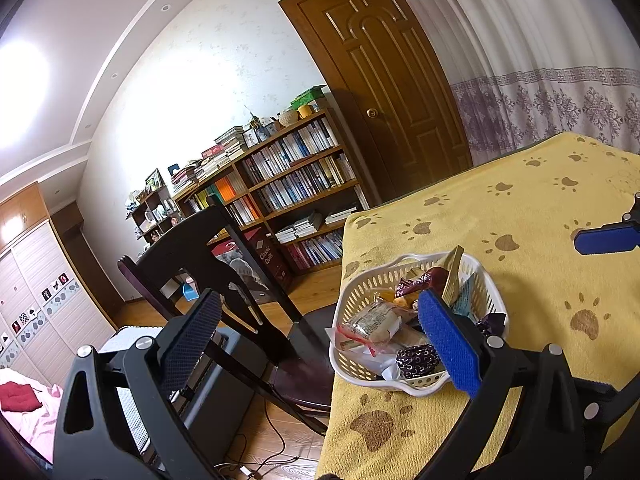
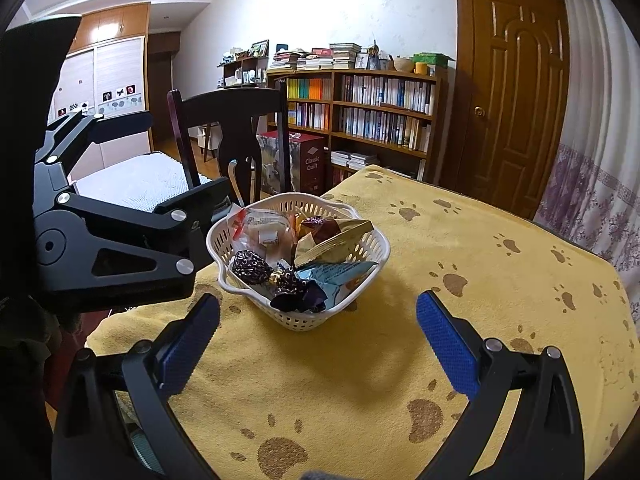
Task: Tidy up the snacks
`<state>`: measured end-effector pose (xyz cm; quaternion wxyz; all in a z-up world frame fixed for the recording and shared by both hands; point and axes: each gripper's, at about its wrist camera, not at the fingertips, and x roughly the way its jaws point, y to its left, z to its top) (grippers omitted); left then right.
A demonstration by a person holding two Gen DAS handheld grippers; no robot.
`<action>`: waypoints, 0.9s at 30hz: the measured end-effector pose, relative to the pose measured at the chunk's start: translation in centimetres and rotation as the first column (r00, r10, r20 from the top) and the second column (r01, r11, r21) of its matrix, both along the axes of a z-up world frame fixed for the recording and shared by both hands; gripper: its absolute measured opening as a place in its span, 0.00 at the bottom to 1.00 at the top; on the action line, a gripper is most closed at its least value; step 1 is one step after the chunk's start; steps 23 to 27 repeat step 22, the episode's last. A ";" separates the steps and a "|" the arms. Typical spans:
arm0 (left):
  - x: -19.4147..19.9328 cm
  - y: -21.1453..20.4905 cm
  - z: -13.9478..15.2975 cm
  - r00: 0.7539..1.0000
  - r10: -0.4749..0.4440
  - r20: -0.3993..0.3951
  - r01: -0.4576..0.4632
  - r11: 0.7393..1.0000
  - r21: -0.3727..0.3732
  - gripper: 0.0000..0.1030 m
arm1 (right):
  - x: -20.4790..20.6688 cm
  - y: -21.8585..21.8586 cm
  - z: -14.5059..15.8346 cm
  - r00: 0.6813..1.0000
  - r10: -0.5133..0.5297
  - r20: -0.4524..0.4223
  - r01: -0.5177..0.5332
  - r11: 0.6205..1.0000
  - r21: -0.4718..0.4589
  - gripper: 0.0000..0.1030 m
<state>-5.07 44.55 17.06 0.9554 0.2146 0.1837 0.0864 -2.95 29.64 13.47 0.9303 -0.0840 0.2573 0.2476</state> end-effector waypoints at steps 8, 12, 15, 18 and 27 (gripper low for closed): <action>0.0 -0.1 0.0 1.000 -0.001 -0.001 0.001 1.000 0.001 0.97 | 0.0 0.1 -0.1 1.000 -0.006 0.006 0.006 1.000 -0.016 0.95; 0.0 -0.1 0.0 1.000 0.000 -0.001 0.000 1.000 0.001 0.97 | 0.0 0.1 -0.2 1.000 -0.012 0.009 0.012 1.000 -0.023 0.95; 0.0 -0.1 0.0 1.000 0.000 -0.001 0.000 1.000 0.002 0.97 | 0.0 0.2 -0.2 1.000 -0.018 0.012 0.018 0.999 -0.033 0.95; 0.0 -0.1 0.0 1.000 -0.001 -0.001 0.001 1.000 0.003 0.97 | 0.2 0.3 -0.3 1.000 -0.024 0.000 0.024 0.999 -0.038 0.95; 0.0 -0.2 -0.1 1.000 0.000 -0.002 0.000 1.000 0.003 0.97 | 0.4 0.0 -0.4 0.999 -0.048 -0.001 0.048 0.998 -0.043 0.95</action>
